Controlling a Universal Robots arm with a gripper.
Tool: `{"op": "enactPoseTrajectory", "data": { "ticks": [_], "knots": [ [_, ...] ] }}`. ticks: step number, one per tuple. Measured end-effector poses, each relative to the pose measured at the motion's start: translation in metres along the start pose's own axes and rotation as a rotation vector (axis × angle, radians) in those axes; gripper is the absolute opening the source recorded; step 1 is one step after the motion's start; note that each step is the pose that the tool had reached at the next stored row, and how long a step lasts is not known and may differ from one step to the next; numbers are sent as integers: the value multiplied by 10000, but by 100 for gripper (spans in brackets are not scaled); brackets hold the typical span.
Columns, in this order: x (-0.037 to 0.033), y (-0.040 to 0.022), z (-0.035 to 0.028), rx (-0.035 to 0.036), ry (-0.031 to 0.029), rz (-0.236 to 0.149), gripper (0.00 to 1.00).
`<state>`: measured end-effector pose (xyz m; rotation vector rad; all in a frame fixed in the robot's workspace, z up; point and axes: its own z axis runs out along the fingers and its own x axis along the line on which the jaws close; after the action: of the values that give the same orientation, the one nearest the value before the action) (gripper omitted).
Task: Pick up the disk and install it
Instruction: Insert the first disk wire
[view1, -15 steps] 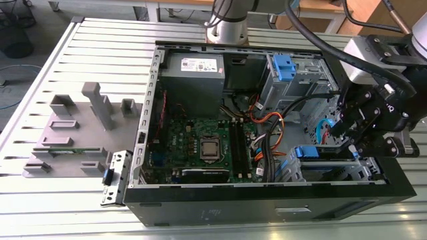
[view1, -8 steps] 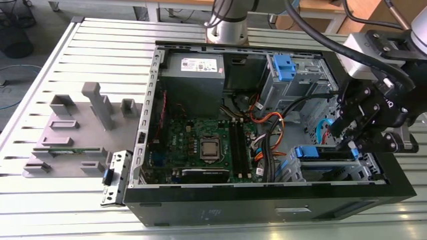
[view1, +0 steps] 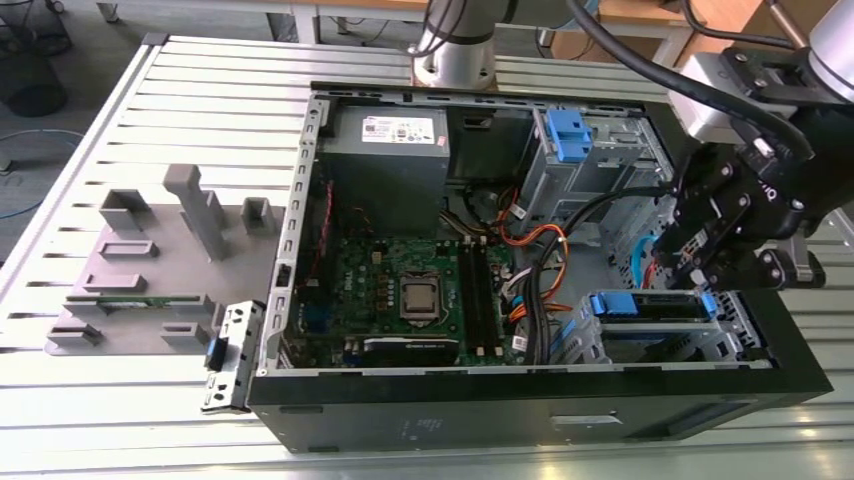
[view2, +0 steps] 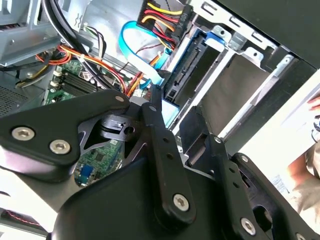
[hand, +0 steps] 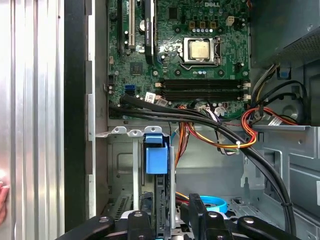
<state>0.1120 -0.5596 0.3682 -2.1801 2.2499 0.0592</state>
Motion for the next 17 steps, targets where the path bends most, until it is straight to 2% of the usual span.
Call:
{"op": "enactPoseTrajectory", "data": {
  "ticks": [8,12,17],
  "knots": [
    [-57,2,0,0,1,0,42],
    [-60,3,-60,0,1,1,42],
    [-69,3,-68,0,9,0,42]
  ]
}}
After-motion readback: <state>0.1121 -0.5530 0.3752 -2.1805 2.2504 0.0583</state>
